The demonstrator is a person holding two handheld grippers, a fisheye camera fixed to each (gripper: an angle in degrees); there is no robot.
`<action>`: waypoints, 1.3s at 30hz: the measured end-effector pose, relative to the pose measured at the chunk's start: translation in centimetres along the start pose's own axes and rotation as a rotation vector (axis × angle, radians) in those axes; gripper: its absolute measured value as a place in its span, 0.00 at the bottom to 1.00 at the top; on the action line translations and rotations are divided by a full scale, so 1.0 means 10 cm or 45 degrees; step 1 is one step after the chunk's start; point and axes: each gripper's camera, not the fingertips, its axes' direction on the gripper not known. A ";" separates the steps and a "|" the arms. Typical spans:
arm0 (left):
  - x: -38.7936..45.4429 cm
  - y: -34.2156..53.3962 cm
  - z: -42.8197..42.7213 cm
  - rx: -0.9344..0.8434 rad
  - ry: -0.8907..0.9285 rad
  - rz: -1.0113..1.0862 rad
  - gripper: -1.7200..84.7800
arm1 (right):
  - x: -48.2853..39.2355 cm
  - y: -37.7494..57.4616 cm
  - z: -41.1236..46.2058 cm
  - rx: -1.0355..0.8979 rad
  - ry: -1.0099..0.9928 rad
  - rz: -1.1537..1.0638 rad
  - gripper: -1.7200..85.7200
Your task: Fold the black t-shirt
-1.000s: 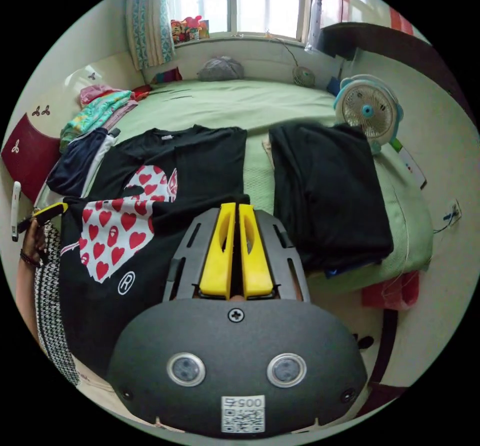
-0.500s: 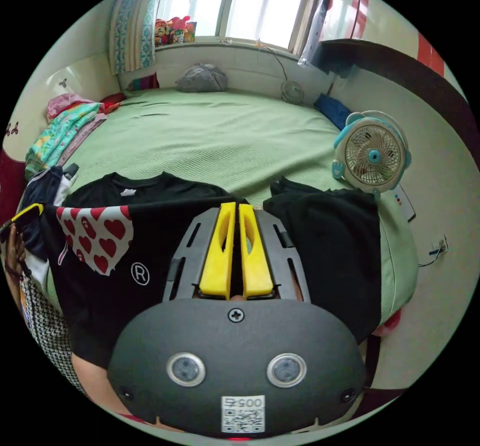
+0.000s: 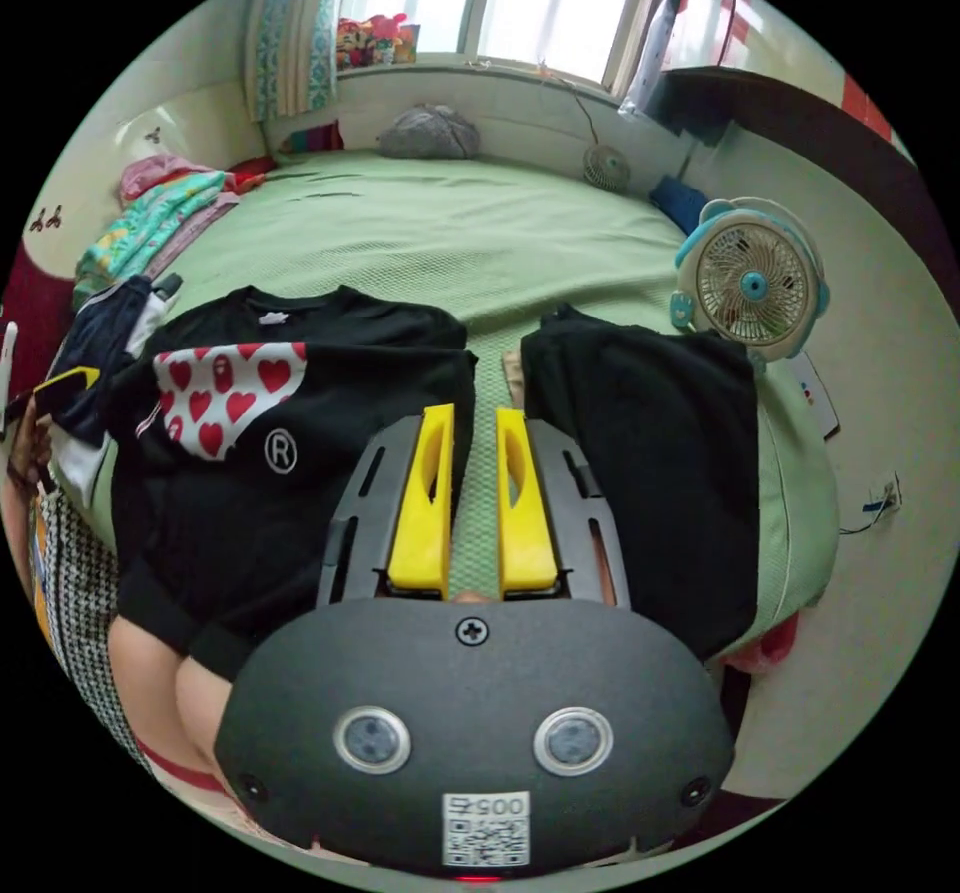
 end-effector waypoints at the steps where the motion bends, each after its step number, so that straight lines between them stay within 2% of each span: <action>1: -0.02 0.06 -0.08 0.014 -0.002 -0.001 0.13 | 0.00 0.05 -0.04 -0.002 -0.007 -0.007 0.05; 8: 0.03 0.60 -0.17 -0.027 0.067 0.010 0.11 | -0.17 0.70 -0.21 -0.109 -0.031 -0.196 0.05; 17: 0.18 1.38 0.12 -0.172 0.123 -0.018 0.11 | -0.24 1.33 -0.11 -0.227 -0.065 -0.120 0.06; 24: 0.34 1.65 0.16 -0.149 -0.040 0.078 0.10 | -0.38 1.49 -0.06 -0.253 -0.065 -0.033 0.06; 28: 0.36 1.79 0.17 -0.134 0.028 0.039 0.10 | -0.40 1.53 -0.08 -0.272 -0.041 0.013 0.05; 31: 0.39 1.91 0.22 -0.165 0.004 0.042 0.10 | -0.36 1.57 -0.18 -0.256 -0.091 0.024 0.01; 39: 0.42 2.23 0.25 -0.176 0.017 0.002 0.11 | 0.07 1.53 -0.62 -0.095 -0.086 0.128 0.00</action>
